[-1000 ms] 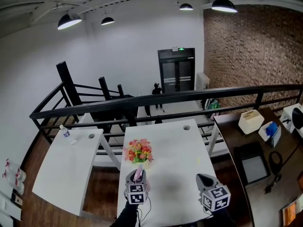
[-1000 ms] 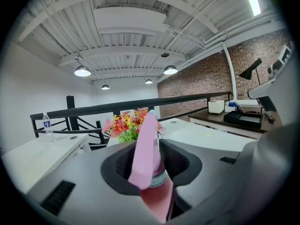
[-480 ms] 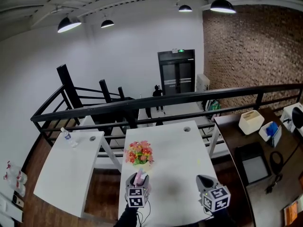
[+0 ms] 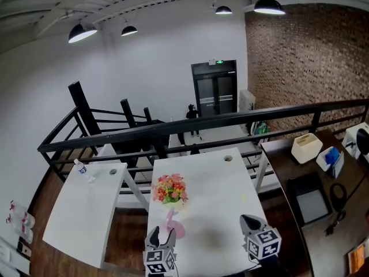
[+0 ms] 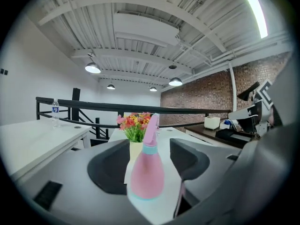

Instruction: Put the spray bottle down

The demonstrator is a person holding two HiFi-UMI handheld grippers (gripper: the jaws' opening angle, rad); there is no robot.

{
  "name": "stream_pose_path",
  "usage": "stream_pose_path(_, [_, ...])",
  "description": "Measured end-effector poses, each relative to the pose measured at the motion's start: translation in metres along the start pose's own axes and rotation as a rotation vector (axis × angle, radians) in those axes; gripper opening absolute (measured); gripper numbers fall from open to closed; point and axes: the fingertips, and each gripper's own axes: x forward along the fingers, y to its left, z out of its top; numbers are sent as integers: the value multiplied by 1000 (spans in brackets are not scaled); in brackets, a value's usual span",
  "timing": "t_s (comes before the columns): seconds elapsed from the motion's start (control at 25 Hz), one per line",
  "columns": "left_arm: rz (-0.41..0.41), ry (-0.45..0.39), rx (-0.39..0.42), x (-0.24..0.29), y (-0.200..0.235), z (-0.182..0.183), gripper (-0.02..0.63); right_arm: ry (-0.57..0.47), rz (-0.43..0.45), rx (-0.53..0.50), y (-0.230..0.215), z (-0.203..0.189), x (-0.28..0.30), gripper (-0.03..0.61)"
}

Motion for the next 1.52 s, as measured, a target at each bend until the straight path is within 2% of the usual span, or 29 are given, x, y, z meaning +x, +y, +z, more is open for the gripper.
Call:
stream_pose_path(0.04, [16, -26, -14, -11, 1, 6, 273, -16, 5, 19, -1, 2, 0, -21])
stream_pose_path(0.08, [32, -52, -21, -22, 2, 14, 239, -29, 14, 37, -1, 4, -1, -21])
stream_pose_path(0.16, [53, -95, -5, -40, 1, 32, 103, -36, 39, 57, 1, 6, 0, -21])
stream_pose_path(0.2, [46, -109, 7, -45, -3, 40, 14, -37, 51, 60, 3, 7, 1, -21])
stream_pose_path(0.24, [24, -118, 15, -48, -9, 47, -2, -42, 62, 57, 5, 8, 1, -21])
stream_pose_path(0.44, [-103, -98, 74, -39, -52, 63, -2, -75, 94, -1, 19, 19, 4, -23])
stream_pose_path(0.68, [-258, -47, 50, -27, -104, 64, -2, -91, 124, -66, 35, 33, 4, -23])
stream_pose_path(1.0, [-330, 30, 27, -19, -127, 49, -2, -91, 154, -71, 48, 35, -2, -23])
stream_pose_path(1.52, [-366, 44, 13, -7, -143, 47, -2, -82, 146, -54, 41, 29, -10, -23])
